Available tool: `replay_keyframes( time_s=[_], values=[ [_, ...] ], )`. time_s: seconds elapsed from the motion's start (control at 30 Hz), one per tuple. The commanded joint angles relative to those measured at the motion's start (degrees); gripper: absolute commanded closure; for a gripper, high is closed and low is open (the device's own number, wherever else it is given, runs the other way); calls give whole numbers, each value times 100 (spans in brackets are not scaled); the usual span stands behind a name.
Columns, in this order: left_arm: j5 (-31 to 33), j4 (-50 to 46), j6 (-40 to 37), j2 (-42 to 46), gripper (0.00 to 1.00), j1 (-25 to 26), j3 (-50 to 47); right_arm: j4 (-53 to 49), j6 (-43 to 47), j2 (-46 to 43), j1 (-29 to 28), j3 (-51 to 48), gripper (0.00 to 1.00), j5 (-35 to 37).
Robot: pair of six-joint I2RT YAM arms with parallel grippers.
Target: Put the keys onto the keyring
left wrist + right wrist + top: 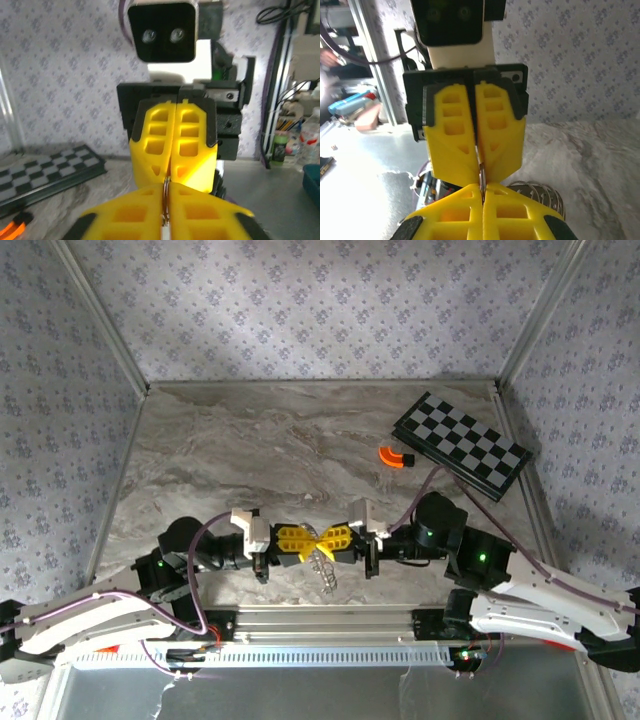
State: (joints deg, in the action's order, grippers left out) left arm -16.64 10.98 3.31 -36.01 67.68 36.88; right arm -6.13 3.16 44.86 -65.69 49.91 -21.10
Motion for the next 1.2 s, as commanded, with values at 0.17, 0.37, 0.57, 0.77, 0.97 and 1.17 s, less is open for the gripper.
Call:
replay_keyframes(
  time_s=[0.17,0.37,0.57,0.77,0.97,1.17],
  values=[
    [919,-2247,-336,-6,72,65,1024,-1556,1225,596,65,989,100,443],
    [902,-2783,-436,-132,74,63,1280,-1859,1393,899,100,1327,100,377],
    [891,-2874,-459,-222,76,73,1295,-1941,1420,973,67,1426,100,379],
    [863,-2775,-407,-231,77,78,1224,-1962,1441,1016,-26,1434,100,437],
    [850,-2743,-417,-275,86,78,1216,-1930,1451,1087,-126,1442,100,471],
    [853,-2706,-427,-265,97,87,1182,-1887,1460,1117,-172,1425,100,458]
  ],
)
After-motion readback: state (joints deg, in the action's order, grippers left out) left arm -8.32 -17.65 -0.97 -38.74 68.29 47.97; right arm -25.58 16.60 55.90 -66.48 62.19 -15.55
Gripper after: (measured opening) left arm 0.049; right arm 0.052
